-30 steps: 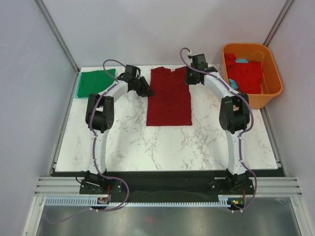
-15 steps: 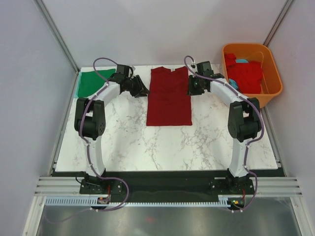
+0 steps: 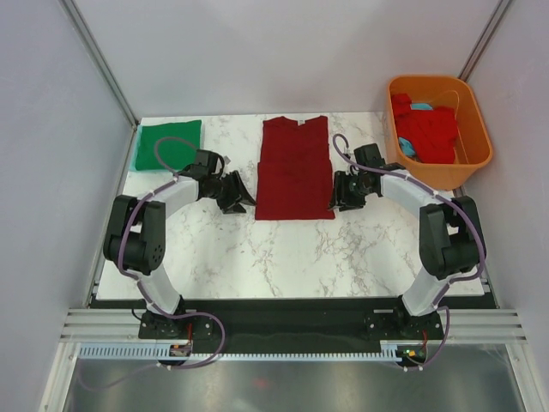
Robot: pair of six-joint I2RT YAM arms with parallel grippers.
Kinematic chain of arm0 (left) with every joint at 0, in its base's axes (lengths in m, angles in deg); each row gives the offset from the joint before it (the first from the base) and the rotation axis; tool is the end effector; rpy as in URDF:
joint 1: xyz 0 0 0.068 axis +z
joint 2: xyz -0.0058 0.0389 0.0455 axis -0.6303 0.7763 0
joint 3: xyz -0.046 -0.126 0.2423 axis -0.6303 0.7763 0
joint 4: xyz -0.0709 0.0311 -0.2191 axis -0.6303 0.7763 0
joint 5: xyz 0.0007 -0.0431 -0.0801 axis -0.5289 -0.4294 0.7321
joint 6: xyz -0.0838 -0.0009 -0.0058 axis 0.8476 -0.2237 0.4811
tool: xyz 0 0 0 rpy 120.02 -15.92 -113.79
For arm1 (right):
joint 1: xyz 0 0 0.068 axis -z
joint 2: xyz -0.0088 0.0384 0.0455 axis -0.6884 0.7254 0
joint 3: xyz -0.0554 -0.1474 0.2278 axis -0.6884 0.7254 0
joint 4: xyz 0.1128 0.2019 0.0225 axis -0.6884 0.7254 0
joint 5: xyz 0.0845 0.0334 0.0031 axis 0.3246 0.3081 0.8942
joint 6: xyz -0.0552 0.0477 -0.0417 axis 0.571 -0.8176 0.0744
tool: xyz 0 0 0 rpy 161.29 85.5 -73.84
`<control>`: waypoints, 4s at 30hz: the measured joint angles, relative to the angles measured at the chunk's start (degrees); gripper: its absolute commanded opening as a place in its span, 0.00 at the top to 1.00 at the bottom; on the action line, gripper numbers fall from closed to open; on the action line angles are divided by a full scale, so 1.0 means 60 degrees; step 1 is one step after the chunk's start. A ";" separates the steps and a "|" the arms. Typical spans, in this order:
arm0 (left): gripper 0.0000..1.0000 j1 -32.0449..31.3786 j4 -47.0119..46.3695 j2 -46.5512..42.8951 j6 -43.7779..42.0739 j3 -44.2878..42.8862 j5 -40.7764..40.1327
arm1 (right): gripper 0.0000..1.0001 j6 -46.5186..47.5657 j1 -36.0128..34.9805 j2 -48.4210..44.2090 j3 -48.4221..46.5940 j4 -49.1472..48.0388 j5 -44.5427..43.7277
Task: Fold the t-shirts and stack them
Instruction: Fold the tshirt
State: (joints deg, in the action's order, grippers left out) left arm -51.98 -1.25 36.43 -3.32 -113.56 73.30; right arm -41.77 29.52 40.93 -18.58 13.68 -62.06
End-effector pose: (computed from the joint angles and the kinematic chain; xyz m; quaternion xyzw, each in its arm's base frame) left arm 0.3326 -0.1120 0.1748 -0.1149 0.9291 -0.3210 0.1437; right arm 0.3255 0.1050 0.1875 -0.0129 0.9598 0.2117 0.1839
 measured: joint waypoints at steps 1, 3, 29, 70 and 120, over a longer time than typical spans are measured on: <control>0.44 -0.0015 -0.0102 -0.0022 0.0000 0.0215 0.0106 | 0.50 -0.0018 0.0000 -0.0044 0.0189 -0.0175 0.0120; 0.44 -0.0044 -0.0248 -0.0018 0.0004 0.0586 0.0284 | 0.50 -0.0047 0.0000 -0.0051 0.0532 -0.0463 0.0346; 0.98 -0.0605 -0.0845 0.0911 0.0044 0.0794 0.0120 | 1.00 -0.0568 0.0055 -0.0459 0.2976 -0.3235 0.0091; 0.40 -0.2962 -0.3942 -0.3158 0.3439 0.5949 -0.0058 | 0.45 -0.6007 0.0055 -0.7657 0.7380 -0.1413 -0.1333; 0.98 -0.3464 -0.2947 -0.5009 0.4051 0.5523 -0.0998 | 1.00 -0.5989 0.0036 -1.0823 0.7985 -0.0641 -0.1891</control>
State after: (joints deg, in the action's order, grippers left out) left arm -72.77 -18.94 6.38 20.98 -80.43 67.31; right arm -77.70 29.74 -24.00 29.34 9.84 -73.41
